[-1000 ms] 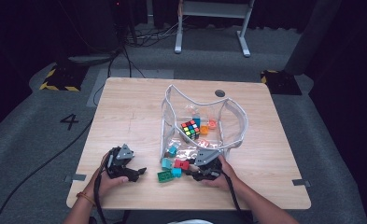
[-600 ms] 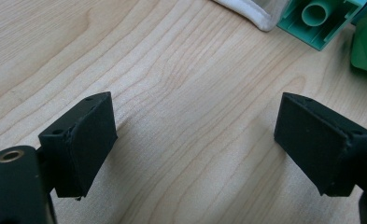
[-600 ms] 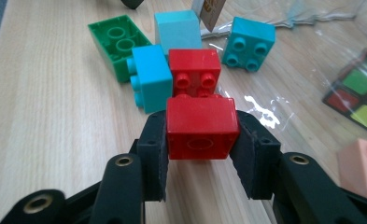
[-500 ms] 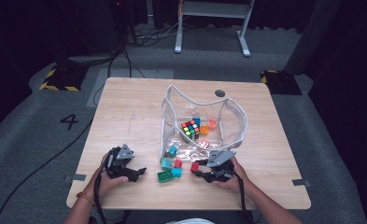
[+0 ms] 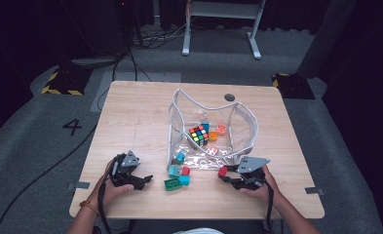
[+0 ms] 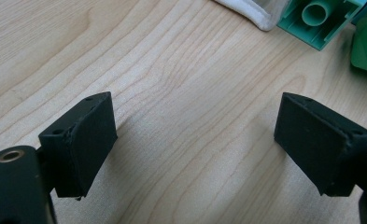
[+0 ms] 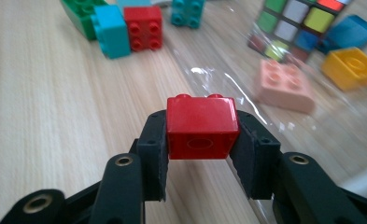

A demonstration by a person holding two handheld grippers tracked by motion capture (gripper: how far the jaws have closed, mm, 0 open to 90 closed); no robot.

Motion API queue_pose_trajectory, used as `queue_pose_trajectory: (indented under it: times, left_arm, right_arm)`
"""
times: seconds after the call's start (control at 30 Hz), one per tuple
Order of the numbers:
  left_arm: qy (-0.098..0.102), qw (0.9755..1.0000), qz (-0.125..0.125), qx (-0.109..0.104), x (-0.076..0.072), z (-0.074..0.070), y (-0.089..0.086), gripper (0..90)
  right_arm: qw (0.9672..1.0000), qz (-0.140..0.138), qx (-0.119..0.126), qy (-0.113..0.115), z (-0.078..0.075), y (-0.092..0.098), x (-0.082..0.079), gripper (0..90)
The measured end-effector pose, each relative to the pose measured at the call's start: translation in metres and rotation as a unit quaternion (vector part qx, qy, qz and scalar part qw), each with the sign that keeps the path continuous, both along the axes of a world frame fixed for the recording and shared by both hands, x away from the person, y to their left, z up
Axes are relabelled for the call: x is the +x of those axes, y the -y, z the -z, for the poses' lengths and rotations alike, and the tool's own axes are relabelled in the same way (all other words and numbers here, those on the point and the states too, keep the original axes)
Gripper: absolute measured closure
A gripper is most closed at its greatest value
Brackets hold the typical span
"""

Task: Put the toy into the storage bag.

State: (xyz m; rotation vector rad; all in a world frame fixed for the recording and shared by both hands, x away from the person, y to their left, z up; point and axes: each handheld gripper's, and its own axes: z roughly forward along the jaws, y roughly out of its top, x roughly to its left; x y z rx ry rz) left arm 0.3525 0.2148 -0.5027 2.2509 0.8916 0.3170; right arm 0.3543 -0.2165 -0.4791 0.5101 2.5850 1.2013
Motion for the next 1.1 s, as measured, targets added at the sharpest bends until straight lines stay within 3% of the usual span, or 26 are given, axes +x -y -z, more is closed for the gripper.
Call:
queue_pose_trajectory:
  times: [0.07,0.4,0.47,0.63,0.83,1.1]
  left_arm:
    - [-0.001,1.0,0.002,0.0,0.0,0.0,0.0,13.1]
    - [0.0,1.0,0.001,0.001,0.0,0.0,0.0,13.1]
    - [-0.001,1.0,0.001,0.0,0.0,0.0,0.0,13.1]
    - [0.0,1.0,0.001,0.001,0.0,0.0,0.0,13.1]
    - [0.001,1.0,0.001,0.001,0.0,0.0,0.0,13.1]
    - [0.0,1.0,0.001,0.001,0.0,0.0,0.0,13.1]
  right_arm:
    - [0.9999,0.001,0.006,0.014,0.001,0.012,0.001,59.2]
    - [0.9985,0.054,0.011,0.007,-0.001,0.052,-0.002,59.2]
    - [0.9969,0.078,0.006,0.01,-0.002,0.064,0.002,59.3]
    - [0.9929,0.116,0.022,0.006,-0.008,0.085,0.01,59.3]
    - [0.9891,0.141,0.039,0.016,-0.016,0.102,0.017,59.3]
    - [0.9851,0.161,0.048,0.036,-0.031,0.111,0.03,59.3]
